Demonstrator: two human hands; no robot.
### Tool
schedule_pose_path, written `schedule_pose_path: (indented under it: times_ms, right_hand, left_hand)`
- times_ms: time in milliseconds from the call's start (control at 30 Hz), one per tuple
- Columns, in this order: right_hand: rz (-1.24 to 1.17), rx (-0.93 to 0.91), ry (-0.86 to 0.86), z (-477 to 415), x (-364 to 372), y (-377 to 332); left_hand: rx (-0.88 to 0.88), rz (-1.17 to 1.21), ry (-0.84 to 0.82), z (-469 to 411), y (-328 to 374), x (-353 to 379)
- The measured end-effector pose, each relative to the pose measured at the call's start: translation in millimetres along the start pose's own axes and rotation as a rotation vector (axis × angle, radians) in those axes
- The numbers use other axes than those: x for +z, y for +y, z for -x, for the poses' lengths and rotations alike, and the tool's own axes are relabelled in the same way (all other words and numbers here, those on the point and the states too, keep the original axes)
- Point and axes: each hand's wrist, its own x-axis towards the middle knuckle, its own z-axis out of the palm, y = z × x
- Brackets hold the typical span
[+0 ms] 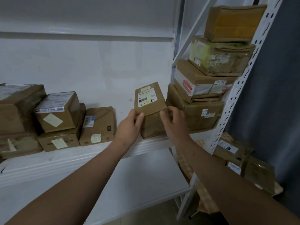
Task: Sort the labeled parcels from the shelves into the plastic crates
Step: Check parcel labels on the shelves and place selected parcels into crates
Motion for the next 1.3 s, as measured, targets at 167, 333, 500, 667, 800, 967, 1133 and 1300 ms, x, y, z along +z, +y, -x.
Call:
schedule_pose_path:
  times_ms: [167,333,500,667,800,967,1133,1300]
  right_hand:
    - [-0.171,0.046,-0.008,2.4,6.5,-20.3]
    - [-0.3,-0.006,0.117,5.5,18.0,-25.1]
    - [-0.45,-0.053,0.074,4.6,18.2,-30.4]
    - [-0.314,-0.082,0.005,2.7,18.8,-37.1]
    - [-0.433,-0.079,0.021,3.5,24.0,-41.0]
    - [-0.498,-0.144,0.065,1.7,22.0,-55.6]
    - [-0.451,-0.233,-0.009,0.2,19.7,-59.9]
    - [-0.444,-0.239,-0.061,0.4,21.7,-52.6]
  left_hand:
    - [-0.105,0.253,0.222,5.1,-7.8,-8.4]
    - [-0.149,0.54,0.295,2.0,-3.6,-24.3]
    - [-0.122,0.588,0.063,-2.9,-2.0,-43.6]
    - [0.0,0.685,-0.022,-8.4,1.7,-63.3]
    - [0.022,0.776,-0.107,-15.1,8.2,-75.5]
    - [0.048,0.802,0.003,-13.4,7.0,-81.3]
    - [0.077,0.711,-0.007,-13.3,-0.2,-83.3]
    - [0.04,0.724,0.021,-11.4,-3.3,-79.8]
